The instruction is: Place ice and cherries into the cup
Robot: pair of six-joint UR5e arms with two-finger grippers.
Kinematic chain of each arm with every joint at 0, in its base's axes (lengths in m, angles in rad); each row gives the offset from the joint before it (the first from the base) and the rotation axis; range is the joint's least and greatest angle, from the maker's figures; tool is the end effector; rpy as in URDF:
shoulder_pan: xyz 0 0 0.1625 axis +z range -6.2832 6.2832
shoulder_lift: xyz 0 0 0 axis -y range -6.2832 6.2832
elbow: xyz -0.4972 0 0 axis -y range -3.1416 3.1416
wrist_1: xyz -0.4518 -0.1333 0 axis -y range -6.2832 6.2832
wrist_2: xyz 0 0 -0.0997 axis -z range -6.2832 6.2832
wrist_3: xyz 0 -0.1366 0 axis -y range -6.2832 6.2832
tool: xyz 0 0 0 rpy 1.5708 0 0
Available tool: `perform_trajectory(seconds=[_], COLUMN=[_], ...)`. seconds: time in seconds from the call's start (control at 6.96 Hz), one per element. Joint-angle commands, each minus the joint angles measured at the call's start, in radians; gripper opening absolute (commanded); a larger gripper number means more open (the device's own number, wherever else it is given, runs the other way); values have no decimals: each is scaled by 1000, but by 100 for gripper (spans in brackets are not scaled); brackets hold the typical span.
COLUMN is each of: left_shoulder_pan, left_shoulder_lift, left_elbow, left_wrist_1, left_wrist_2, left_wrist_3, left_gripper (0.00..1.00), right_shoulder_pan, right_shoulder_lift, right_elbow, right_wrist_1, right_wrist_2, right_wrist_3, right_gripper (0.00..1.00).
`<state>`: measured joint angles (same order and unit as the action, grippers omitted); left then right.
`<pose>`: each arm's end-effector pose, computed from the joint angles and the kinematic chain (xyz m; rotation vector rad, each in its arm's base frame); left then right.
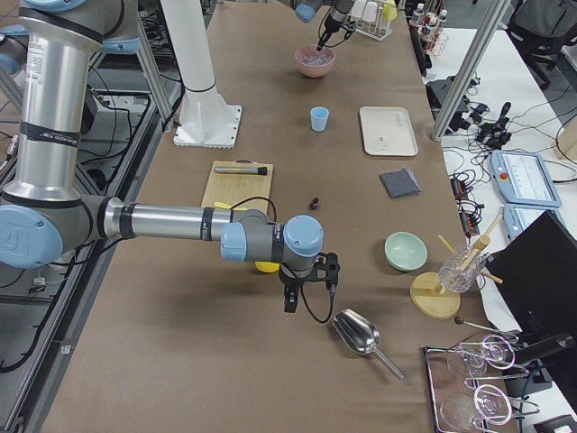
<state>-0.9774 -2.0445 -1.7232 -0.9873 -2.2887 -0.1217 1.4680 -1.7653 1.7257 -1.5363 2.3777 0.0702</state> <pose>0.3537 -0.6021 0.4387 -0.2151 0.6933 0.4663 -0.0122 -0.4557 0.7632 -0.0745 -0.8035 -0.0287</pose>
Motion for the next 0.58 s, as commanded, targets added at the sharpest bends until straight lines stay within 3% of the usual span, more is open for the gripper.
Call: perform_trajectory(seconds=[0.0,0.43], left_shoulder_pan=[-41,-3], left_shoulder_lift=[-20,-92], left_elbow=[13,85], left_wrist_1=[-2,-223], left_wrist_2=[-142,-227], left_wrist_3=[-76,-481], left_gripper=[0,0], right_shoulder_pan=[0,0], right_shoulder_lift=[0,0], right_elbow=[0,0], right_wrist_1=[-1,1], right_wrist_2=[0,0], right_wrist_3=[0,-1], right_gripper=[100,100])
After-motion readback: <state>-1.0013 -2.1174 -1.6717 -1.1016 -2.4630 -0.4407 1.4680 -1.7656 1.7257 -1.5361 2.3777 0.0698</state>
